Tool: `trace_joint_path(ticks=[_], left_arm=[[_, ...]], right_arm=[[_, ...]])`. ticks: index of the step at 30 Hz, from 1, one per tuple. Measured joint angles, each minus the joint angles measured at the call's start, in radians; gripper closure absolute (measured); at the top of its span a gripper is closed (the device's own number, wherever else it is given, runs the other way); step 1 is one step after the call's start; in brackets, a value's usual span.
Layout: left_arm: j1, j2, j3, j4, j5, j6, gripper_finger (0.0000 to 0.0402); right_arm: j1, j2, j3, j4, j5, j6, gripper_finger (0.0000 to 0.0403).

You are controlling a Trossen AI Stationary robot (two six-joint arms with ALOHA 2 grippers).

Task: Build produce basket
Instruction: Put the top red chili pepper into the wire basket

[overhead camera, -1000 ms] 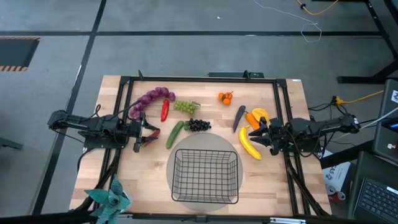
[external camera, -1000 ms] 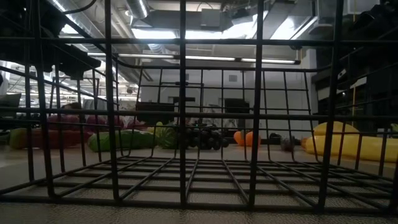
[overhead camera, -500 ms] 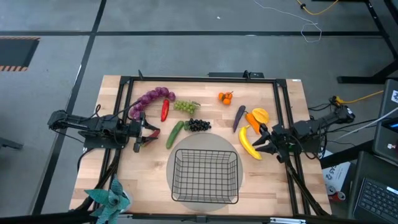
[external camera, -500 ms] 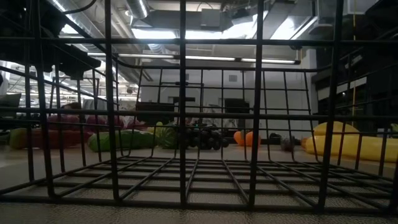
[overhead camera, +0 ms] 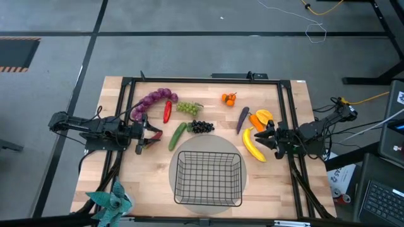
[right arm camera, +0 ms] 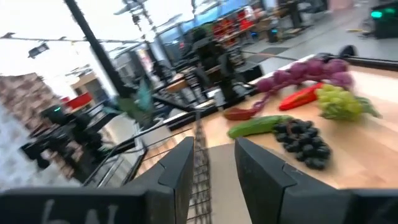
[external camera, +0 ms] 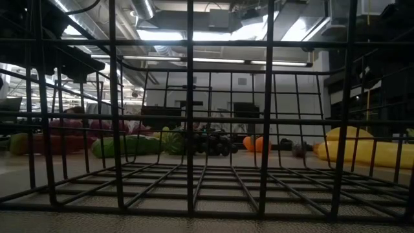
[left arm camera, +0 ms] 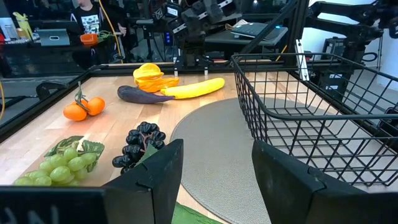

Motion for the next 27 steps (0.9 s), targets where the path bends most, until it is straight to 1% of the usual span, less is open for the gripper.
trace_joint_path(ticks=[4,11,16,19,22,23,27], left_arm=[[0.0,0.0,0.0,0.0,0.0,0.0,0.0214],[0.0,0.0,0.0,0.0,0.0,0.0,0.0214],[0.0,0.0,0.0,0.0,0.0,0.0,0.0214],[0.001,0.0,0.0,0.0,-0.006,0.039,0.0214],[0.0,0.0,0.0,0.001,-0.006,0.07,0.0214],[0.0,0.0,0.0,0.005,-0.001,0.031,0.0214],[0.0,0.0,0.0,0.056,0.005,-0.227,0.0214]], right_arm=[[0.0,0.026,0.0,-0.006,0.061,0.051,0.0283],[0.0,0.109,0.0,-0.007,0.166,0.135,0.0283],[0.0,0.168,0.0,-0.006,0.2,0.181,0.0283],[0.0,0.194,0.0,-0.001,0.205,0.181,0.0283],[0.0,0.208,0.0,-0.001,0.243,0.182,0.0283],[0.0,0.209,0.0,-0.001,0.254,0.18,0.0283],[0.0,0.21,0.0,-0.001,0.313,0.175,0.0283]])
